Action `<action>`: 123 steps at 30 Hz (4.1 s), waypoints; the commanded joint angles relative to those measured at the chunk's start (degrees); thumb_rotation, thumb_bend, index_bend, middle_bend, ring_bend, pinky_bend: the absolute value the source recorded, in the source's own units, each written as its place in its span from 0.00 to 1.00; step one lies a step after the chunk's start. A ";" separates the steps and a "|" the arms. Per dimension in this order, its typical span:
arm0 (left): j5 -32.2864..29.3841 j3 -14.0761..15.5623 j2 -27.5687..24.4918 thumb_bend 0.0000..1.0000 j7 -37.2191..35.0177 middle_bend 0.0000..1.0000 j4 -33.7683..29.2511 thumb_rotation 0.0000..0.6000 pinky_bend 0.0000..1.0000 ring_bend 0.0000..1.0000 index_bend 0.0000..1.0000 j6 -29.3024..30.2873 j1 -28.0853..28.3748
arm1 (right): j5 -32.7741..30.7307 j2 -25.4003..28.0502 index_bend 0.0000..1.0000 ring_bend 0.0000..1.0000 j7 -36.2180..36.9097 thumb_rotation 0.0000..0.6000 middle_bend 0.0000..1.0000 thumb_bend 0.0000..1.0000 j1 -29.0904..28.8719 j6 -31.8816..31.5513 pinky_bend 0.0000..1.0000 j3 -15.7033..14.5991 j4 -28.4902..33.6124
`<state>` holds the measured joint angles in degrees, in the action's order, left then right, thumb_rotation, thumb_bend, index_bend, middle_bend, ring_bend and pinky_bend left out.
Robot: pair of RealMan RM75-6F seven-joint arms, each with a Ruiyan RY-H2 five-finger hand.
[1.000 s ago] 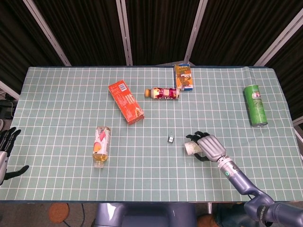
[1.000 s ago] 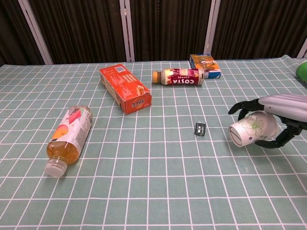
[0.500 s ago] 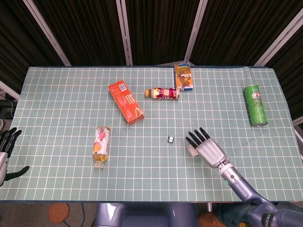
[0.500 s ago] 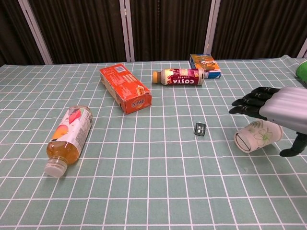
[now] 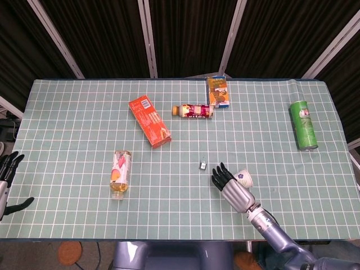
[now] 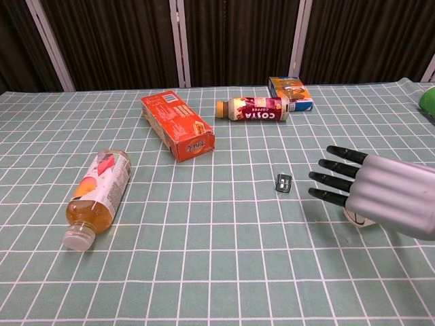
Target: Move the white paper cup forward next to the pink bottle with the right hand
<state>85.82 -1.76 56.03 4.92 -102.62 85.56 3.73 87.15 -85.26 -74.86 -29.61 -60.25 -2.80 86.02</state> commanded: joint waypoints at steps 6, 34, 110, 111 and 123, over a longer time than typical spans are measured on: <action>-0.25 -0.06 0.06 0.00 0.15 0.00 0.01 1.00 0.00 0.00 0.00 -0.17 0.08 | -4.18 -2.54 0.00 0.00 -6.28 1.00 0.08 0.06 0.85 0.56 0.13 0.47 -1.65; -0.74 -0.06 0.31 0.00 0.62 0.00 -0.03 1.00 0.00 0.00 0.00 -0.77 0.35 | 0.35 -1.20 0.23 0.26 27.67 1.00 0.40 0.30 -1.34 -4.52 0.45 4.40 -0.62; -3.04 -0.72 -0.14 0.00 -0.62 0.00 0.44 1.00 0.00 0.00 0.00 -2.05 1.07 | -19.43 -5.32 0.07 0.04 59.92 1.00 0.18 0.18 -6.14 -3.03 0.15 15.11 4.51; -3.02 -0.75 -0.18 0.00 -0.68 0.00 0.45 1.00 0.00 0.00 0.00 -1.96 1.03 | -18.33 -3.71 0.07 0.04 60.43 1.00 0.18 0.18 -5.53 -3.66 0.14 14.76 5.88; -1.63 -1.00 0.86 0.00 1.07 0.00 1.61 1.00 0.00 0.00 0.00 1.06 0.14 | -4.25 17.58 0.00 0.00 64.81 1.00 0.00 0.00 6.58 -15.05 0.00 4.97 9.75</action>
<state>84.06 -2.71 56.67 5.71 -101.24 86.35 3.99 79.92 -71.25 -11.22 -26.81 -71.52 5.24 96.29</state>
